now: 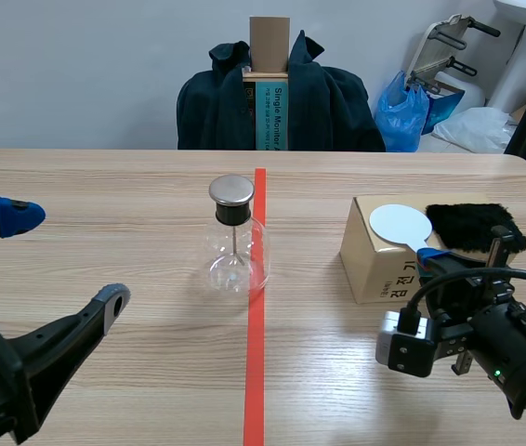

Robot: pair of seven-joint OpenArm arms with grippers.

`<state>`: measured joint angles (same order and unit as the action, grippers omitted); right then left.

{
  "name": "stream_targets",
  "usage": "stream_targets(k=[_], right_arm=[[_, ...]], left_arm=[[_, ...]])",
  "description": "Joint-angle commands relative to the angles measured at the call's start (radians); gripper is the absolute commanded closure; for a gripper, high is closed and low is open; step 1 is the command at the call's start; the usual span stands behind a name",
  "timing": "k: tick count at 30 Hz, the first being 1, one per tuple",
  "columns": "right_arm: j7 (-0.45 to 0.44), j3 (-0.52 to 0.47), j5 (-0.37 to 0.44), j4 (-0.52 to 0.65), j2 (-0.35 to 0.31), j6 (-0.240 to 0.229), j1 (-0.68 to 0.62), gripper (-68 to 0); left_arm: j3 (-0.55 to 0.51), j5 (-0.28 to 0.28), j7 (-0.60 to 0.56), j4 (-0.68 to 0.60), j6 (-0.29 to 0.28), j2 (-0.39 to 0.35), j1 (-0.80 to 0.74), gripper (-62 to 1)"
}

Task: Do the electroscope experiment.
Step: 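Pick up the white charging plate, then bring the plate to the electroscope and point at the metal foil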

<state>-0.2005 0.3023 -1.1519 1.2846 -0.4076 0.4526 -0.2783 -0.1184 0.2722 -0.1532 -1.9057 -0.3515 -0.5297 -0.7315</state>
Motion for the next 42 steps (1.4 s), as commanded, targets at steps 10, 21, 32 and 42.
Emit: stream_targets(k=[10,21,32,42], right_arm=[[-0.024,-0.060,0.005,0.031,-0.058,0.190,0.003,-0.7],[-0.046,-0.268,0.268,0.318,-0.272,0.296,-0.009,-0.7],[-0.053,-0.652,0.557,0.642,-0.384,0.296,-0.007,-0.7],[-0.068,-0.790,0.638,0.739,-0.384,0.296,-0.007,-0.7]], left_arm=[[-0.005,0.011,-0.013,-0.021,-0.002,-0.003,0.001,-62.3],[-0.005,0.018,0.059,-0.019,-0.002,-0.063,0.000,-47.1],[-0.002,0.141,0.040,0.069,-0.050,-0.308,0.076,-1.9],[0.262,0.176,-0.164,0.449,-0.093,-0.365,0.447,-3.0]])
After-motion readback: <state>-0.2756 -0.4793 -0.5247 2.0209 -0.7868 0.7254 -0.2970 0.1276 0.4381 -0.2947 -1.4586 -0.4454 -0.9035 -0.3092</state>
